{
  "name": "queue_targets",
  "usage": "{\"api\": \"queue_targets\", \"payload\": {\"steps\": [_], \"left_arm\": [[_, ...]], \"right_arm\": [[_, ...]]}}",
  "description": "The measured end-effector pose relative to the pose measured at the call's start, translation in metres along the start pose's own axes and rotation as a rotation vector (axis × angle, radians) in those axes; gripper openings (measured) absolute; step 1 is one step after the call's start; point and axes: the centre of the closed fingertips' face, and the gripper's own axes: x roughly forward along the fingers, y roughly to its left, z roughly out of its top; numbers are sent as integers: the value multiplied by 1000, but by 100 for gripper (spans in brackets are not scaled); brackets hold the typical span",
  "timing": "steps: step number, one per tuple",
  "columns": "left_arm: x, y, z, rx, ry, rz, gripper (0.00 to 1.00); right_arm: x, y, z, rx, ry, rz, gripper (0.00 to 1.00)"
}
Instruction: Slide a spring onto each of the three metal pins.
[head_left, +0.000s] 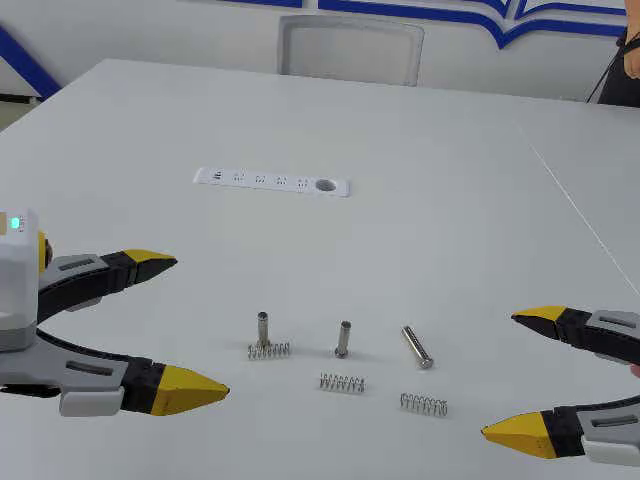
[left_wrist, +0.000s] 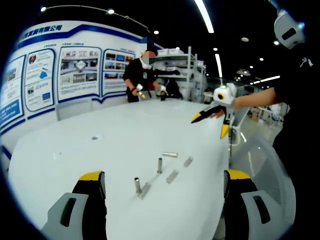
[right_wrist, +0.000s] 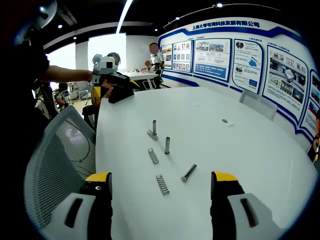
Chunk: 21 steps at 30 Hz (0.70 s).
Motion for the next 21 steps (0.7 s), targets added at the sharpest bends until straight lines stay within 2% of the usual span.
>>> {"api": "queue_targets", "payload": {"steps": [3, 6, 10, 21], "left_arm": [[2, 0, 1, 6, 1, -7, 100], [3, 5, 3, 44, -3, 11, 100], [5, 9, 3, 36, -7, 15, 100], [8, 9, -6, 20, 12, 2, 98]], "right_arm": [[0, 0, -5, -7, 18, 7, 82], [1, -2, -6, 8, 18, 3, 82], [3, -3, -9, 16, 23, 8, 82], [7, -8, -15, 28, 34, 15, 82]]}}
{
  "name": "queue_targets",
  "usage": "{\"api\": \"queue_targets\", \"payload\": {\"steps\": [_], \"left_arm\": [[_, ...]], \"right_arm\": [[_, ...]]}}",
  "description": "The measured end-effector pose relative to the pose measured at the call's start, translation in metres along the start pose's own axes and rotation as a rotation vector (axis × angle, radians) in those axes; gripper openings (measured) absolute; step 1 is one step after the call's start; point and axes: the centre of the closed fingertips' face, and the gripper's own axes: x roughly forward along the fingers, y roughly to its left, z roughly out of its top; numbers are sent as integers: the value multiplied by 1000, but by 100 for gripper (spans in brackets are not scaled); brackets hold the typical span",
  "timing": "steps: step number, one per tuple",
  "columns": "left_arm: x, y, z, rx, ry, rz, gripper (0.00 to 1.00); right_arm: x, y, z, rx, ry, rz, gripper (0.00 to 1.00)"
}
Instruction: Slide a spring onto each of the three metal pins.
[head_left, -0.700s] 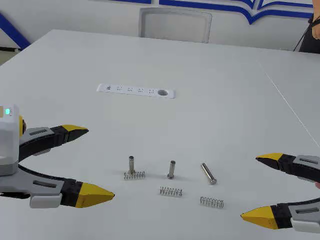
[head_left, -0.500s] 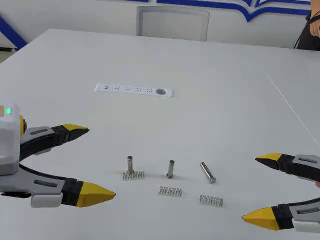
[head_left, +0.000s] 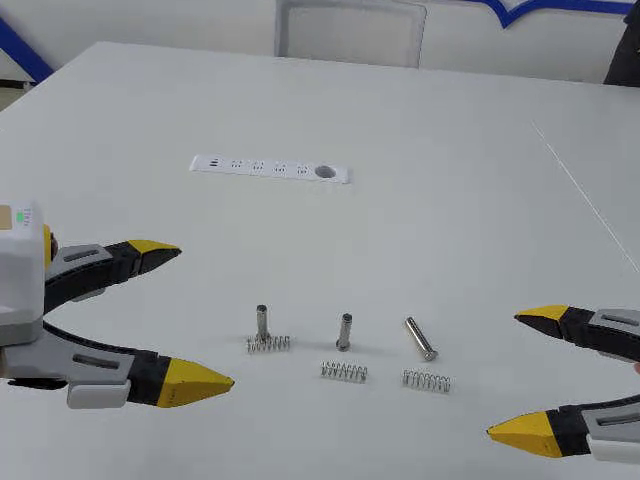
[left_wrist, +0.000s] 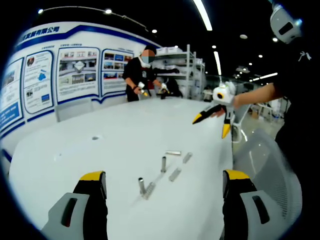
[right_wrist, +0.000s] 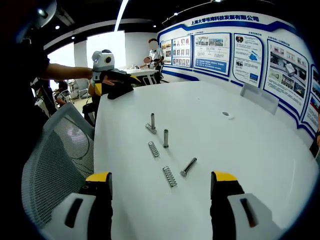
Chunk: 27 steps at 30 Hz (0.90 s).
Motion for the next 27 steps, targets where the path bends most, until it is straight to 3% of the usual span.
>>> {"api": "queue_targets", "payload": {"steps": [15, 20, 27], "left_arm": [[2, 4, 0, -15, -21, 2, 98], [4, 5, -3, -7, -1, -5, 98], [7, 6, -2, -33, -30, 0, 98]], "right_arm": [[7, -2, -4, 27, -1, 4, 81], [7, -6, 1, 21, -16, -17, 81], [7, -12, 6, 31, -23, -20, 81]]}}
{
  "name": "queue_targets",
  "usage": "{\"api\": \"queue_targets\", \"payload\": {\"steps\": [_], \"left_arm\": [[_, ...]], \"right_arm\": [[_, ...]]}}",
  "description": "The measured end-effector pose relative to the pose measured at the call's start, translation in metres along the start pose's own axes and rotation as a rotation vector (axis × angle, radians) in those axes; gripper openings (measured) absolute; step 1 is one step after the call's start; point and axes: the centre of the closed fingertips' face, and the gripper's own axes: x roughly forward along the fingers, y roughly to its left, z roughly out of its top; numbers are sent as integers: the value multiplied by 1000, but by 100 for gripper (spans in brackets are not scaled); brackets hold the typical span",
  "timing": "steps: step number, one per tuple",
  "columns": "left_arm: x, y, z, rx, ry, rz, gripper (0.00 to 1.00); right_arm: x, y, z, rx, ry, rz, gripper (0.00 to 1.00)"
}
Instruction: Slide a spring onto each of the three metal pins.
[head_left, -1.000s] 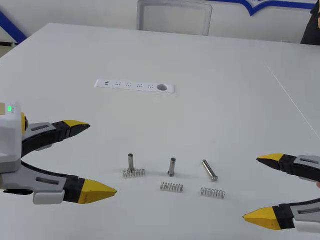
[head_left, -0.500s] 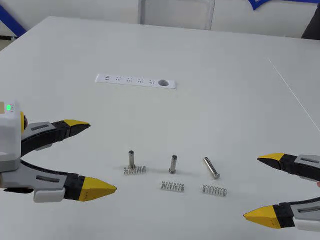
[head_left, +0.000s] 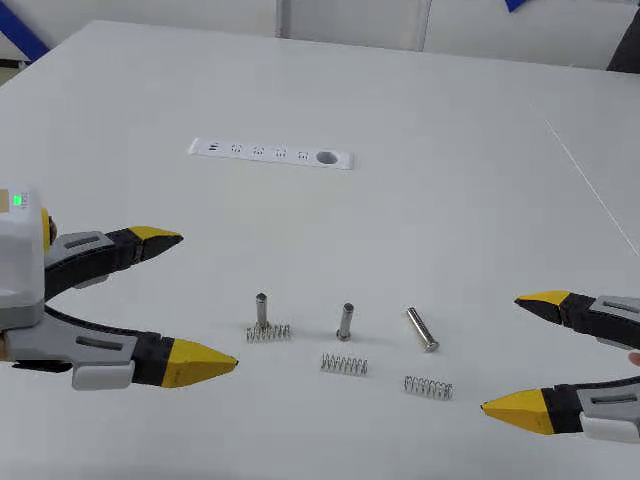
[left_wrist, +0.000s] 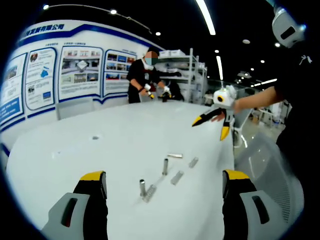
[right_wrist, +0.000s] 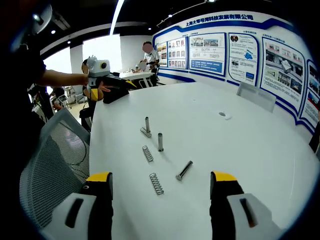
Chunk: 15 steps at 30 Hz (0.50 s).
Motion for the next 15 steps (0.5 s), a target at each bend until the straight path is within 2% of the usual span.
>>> {"api": "queue_targets", "payload": {"steps": [3, 5, 9, 15], "left_arm": [[2, 0, -5, -1, 16, -8, 98], [2, 0, -7, -19, 6, -13, 98], [2, 1, -12, -27, 14, -10, 98], [2, 2, -14, -58, 4, -3, 97]], "right_arm": [[1, -2, 2, -1, -1, -3, 81], [3, -2, 3, 7, -8, 3, 80], [7, -1, 5, 10, -10, 7, 80], [14, -2, 5, 9, -8, 18, 80]]}}
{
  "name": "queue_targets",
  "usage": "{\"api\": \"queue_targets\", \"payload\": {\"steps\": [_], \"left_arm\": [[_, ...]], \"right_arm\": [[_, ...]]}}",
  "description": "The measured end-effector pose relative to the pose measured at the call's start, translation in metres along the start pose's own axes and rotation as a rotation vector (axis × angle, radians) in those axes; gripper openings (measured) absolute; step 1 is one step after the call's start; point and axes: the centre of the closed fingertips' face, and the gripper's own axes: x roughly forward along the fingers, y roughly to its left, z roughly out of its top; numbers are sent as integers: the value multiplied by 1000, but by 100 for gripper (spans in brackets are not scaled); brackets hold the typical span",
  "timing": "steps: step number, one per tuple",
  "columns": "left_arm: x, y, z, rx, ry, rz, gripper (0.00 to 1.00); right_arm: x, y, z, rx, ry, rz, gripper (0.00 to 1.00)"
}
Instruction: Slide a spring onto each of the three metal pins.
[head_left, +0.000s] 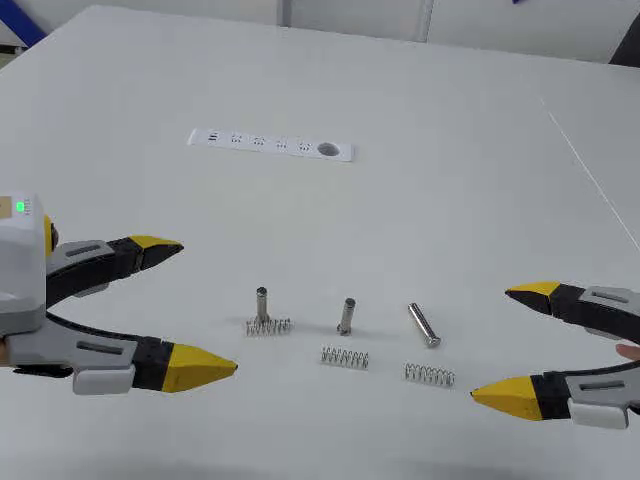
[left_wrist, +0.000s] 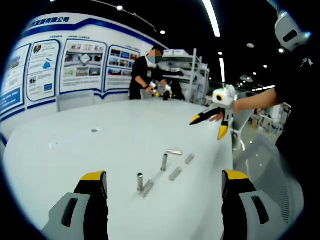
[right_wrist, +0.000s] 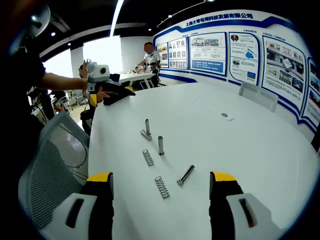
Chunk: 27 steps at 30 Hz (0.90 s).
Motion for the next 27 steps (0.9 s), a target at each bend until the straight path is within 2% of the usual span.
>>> {"api": "queue_targets", "payload": {"steps": [6, 8, 12, 15, 17, 20, 27], "left_arm": [[4, 0, -5, -7, 14, -1, 96], [6, -1, -7, -4, 19, -4, 96], [10, 0, -9, -9, 25, -9, 96], [12, -1, -7, -15, 18, -11, 96], [12, -1, -1, -21, -6, -13, 96], [12, -1, 4, -18, -20, -11, 96], [9, 5, -1, -12, -2, 3, 96]], "right_arm": [[4, -3, -2, 2, 1, -2, 79], [5, -2, -2, 3, 1, 5, 75], [8, -6, -5, 17, 1, -10, 75], [10, -8, -8, 27, 8, -15, 73], [12, -8, -7, 36, 9, -13, 73], [14, -5, -2, 55, -15, 9, 71], [25, -11, 4, 59, -5, 12, 67]]}}
